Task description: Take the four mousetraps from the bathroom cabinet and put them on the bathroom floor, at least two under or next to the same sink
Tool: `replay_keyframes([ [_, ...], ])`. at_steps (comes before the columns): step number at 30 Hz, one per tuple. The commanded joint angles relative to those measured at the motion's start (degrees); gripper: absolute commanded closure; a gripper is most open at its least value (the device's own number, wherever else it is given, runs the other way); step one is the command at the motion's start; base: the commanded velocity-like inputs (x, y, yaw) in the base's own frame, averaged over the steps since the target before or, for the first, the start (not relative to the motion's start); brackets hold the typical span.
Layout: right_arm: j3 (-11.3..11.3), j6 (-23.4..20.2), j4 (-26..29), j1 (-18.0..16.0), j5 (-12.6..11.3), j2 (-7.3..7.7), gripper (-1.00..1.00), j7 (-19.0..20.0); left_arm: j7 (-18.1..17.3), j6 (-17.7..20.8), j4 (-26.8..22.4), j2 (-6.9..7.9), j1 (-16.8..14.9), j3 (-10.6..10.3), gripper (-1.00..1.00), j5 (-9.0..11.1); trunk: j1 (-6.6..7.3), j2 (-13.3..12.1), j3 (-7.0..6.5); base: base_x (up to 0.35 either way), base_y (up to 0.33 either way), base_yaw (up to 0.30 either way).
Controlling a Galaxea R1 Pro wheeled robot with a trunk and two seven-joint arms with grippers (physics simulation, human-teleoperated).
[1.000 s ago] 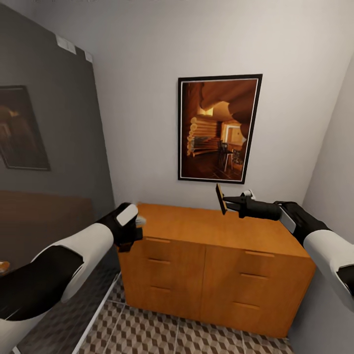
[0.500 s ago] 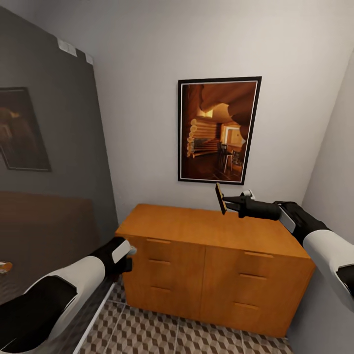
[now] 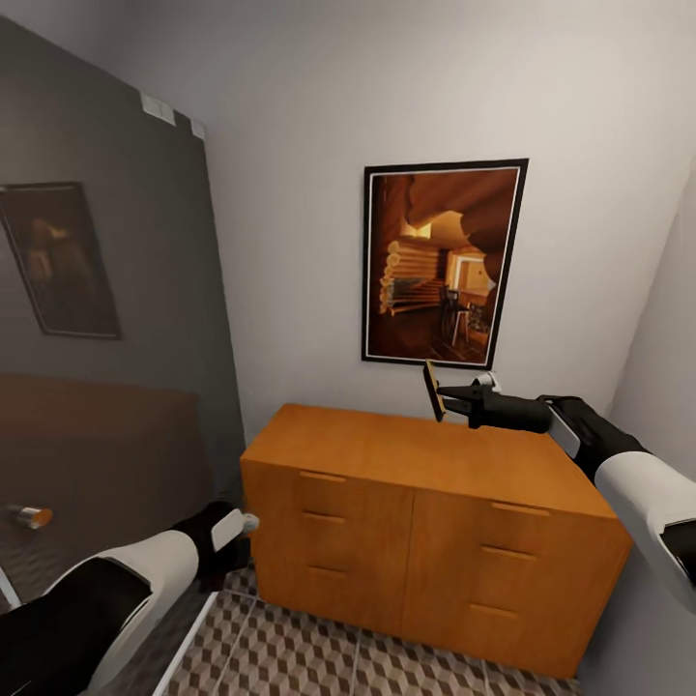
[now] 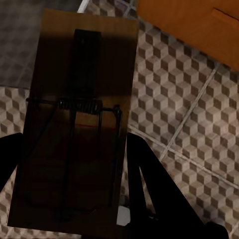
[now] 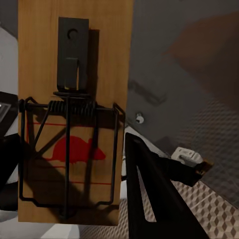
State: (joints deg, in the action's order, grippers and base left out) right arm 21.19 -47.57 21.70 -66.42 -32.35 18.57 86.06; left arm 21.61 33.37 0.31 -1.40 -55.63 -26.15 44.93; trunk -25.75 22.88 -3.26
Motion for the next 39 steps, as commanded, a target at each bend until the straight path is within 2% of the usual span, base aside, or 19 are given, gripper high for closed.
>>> replay_keyframes([
  [1,0.3,-0.9,0.0,0.0,-0.3,0.06,1.00,0.2,0.1,-0.3,0.1,-0.01,0.6,-0.5,1.00,0.4,-0.03,0.0,-0.05,0.000,0.000,0.165],
  [10,0.4,-0.9,-1.2,0.0,-0.3,0.03,1.00,0.2,-0.4,-5.2,0.3,1.55,6.9,-0.5,1.00,0.3,-0.03,0.0,-0.71,0.000,0.000,0.173],
  [19,0.4,1.2,-5.1,0.0,0.0,-0.46,1.00,0.2,-0.7,-10.3,0.3,1.89,12.7,-0.5,1.00,0.3,-0.03,0.0,-1.37,0.000,0.000,0.179],
  [22,0.4,2.7,-7.2,0.0,1.8,-0.84,1.00,0.2,-0.9,-12.2,0.4,1.91,14.6,-0.5,1.00,0.3,-0.03,0.0,-1.59,0.000,0.000,0.179],
  [24,0.4,3.6,-8.9,0.0,3.9,-1.20,1.00,0.2,-1.0,-13.6,0.4,1.93,15.8,-0.5,1.00,0.3,-0.03,0.0,-1.74,0.000,0.000,0.179],
  [25,0.4,4.5,-10.7,0.0,6.5,-1.48,1.00,0.2,-1.1,-15.8,0.4,2.04,17.7,-0.5,1.00,0.3,-0.03,0.0,-1.82,0.000,0.000,0.179],
  [28,0.3,5.2,-11.6,0.0,7.5,-1.57,1.00,0.2,-1.2,-17.9,0.4,2.81,19.7,-0.5,1.00,0.4,-0.03,0.0,-2.04,0.000,0.000,0.179],
  [29,0.3,5.9,-12.8,0.0,7.8,-1.68,1.00,0.2,-1.2,-19.7,0.4,3.43,21.6,-0.5,1.00,0.5,-0.03,0.0,-2.11,0.000,0.000,0.179],
  [31,0.3,6.0,-13.5,0.0,7.8,-1.76,1.00,0.2,-1.2,-20.4,0.4,3.77,22.7,-0.5,1.00,0.5,-0.03,0.0,-2.26,-0.024,0.003,0.179],
  [39,0.3,6.2,-14.3,0.0,8.0,-1.95,1.00,0.2,-1.3,-21.2,0.4,5.11,24.8,-0.5,1.00,0.5,-0.03,0.0,-2.72,-0.155,0.095,0.188],
])
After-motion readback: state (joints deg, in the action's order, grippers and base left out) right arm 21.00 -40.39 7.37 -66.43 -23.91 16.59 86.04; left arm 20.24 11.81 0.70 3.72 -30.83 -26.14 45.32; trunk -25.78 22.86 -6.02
